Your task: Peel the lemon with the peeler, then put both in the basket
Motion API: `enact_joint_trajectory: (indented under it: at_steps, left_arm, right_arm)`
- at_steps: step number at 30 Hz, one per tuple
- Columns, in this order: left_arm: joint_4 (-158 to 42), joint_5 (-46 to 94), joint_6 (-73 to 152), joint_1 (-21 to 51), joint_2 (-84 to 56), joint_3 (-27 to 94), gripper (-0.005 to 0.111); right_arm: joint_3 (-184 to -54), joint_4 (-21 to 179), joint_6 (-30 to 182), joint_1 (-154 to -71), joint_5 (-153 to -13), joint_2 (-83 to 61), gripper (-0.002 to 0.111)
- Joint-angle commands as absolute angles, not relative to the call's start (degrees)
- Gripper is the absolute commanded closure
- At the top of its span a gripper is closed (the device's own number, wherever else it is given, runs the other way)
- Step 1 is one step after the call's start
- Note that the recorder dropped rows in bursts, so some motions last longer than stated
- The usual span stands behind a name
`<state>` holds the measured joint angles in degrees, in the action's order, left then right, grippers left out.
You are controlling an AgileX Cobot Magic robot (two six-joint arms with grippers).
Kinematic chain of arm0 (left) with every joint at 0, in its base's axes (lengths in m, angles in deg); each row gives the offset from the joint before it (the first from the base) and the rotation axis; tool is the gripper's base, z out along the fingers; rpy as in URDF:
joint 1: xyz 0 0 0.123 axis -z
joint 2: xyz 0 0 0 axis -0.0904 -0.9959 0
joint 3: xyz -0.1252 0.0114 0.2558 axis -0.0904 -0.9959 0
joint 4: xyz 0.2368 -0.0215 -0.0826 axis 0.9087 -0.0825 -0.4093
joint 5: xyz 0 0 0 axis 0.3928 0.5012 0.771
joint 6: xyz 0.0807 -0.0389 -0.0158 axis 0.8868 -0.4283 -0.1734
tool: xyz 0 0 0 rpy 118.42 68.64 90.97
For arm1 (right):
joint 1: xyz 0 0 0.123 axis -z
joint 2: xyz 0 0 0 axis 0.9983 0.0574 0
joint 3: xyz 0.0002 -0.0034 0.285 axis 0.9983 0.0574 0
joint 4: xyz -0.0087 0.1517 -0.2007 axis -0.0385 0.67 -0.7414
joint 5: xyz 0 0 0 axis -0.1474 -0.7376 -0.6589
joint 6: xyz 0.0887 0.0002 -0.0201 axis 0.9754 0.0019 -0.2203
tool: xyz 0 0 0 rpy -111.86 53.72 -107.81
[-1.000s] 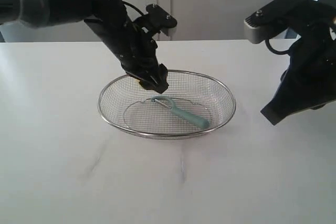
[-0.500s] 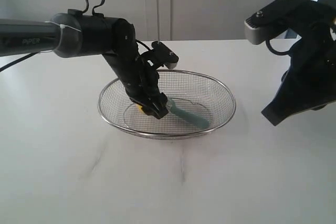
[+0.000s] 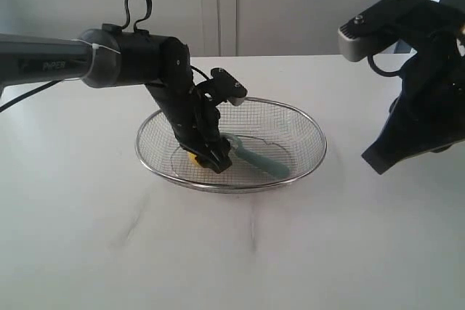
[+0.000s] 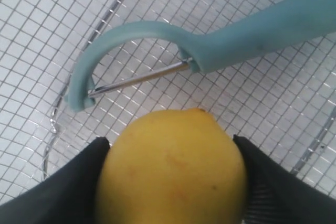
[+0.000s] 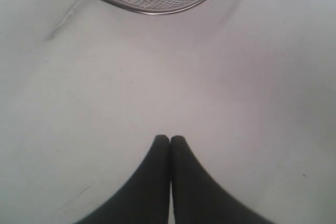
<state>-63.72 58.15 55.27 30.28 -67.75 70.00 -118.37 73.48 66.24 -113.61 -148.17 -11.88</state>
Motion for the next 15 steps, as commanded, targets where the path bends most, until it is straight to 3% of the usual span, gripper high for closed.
enact_joint_trajectory:
  at_steps: [1,5,15]
  left_arm:
    - [-64.20,58.60,55.29,30.29,-67.37,70.32,0.040]
    - [-64.20,58.60,55.29,30.29,-67.26,70.32,0.022]
    - [-63.95,59.96,55.29,30.29,-62.94,70.55,0.021]
  right_arm:
    - [-118.12,73.06,66.60,-113.49,-148.22,-12.42,0.108]
    - [-118.12,73.06,66.60,-113.49,-148.22,-12.42,0.108]
    - [-118.12,73.06,66.60,-113.49,-148.22,-12.42,0.108]
